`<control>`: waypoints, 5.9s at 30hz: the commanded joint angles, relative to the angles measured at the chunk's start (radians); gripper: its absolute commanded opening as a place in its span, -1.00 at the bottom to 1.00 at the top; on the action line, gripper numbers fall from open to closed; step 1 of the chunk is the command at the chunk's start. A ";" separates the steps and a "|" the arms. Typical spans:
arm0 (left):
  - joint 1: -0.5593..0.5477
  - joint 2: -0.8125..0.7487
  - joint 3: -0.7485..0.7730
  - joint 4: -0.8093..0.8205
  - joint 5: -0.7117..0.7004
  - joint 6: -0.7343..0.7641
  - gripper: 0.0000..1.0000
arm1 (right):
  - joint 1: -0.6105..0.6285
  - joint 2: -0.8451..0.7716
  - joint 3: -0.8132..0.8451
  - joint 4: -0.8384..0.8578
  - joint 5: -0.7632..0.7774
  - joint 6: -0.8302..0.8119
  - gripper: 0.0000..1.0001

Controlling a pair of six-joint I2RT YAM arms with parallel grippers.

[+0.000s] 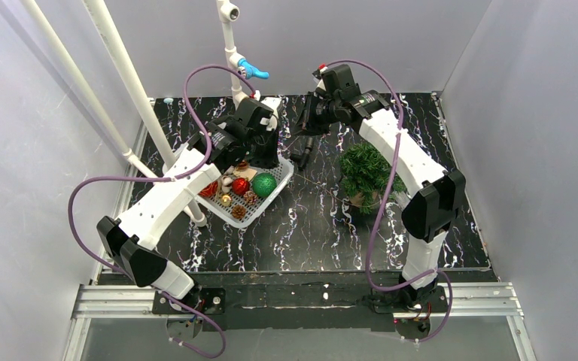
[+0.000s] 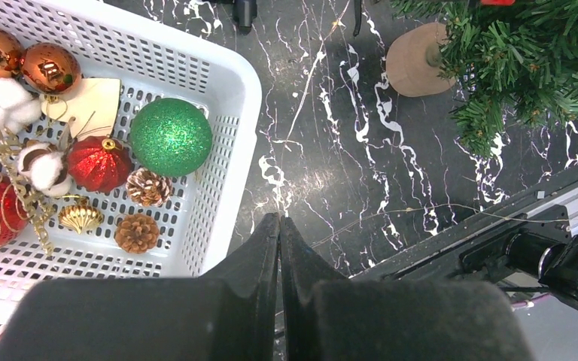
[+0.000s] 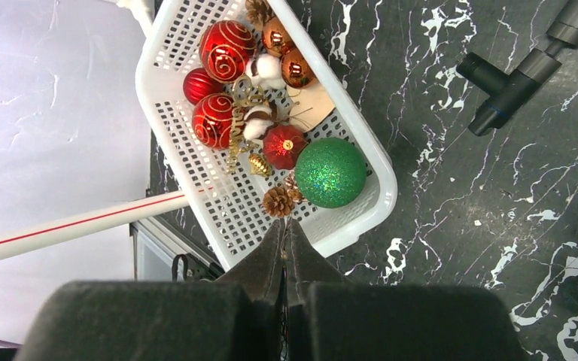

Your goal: Decorate the small christmas tree

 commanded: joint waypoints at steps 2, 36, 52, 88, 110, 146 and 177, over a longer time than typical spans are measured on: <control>0.005 -0.023 0.005 -0.053 0.027 -0.009 -0.83 | 0.003 -0.063 0.013 0.025 0.064 -0.030 -0.97; 0.005 -0.092 -0.083 -0.113 0.127 -0.111 0.96 | -0.254 0.271 0.428 -0.146 0.561 -0.329 -0.97; 0.005 -0.058 -0.098 -0.107 0.181 -0.133 0.97 | -0.391 0.127 0.300 -0.206 0.487 -0.335 -0.97; 0.003 -0.060 -0.126 -0.075 0.230 -0.171 0.97 | -0.504 -0.416 -0.471 -0.079 0.485 -0.269 -0.97; -0.041 0.052 -0.018 -0.100 0.276 -0.190 0.96 | -0.504 -0.633 -0.676 0.011 0.359 -0.275 -0.97; -0.075 0.125 0.035 -0.117 0.305 -0.195 0.97 | -0.504 -0.677 -0.635 0.014 0.196 -0.285 -0.97; -0.074 0.110 0.012 -0.123 0.295 -0.186 0.96 | -0.548 -0.727 -0.541 -0.056 0.450 -0.350 0.13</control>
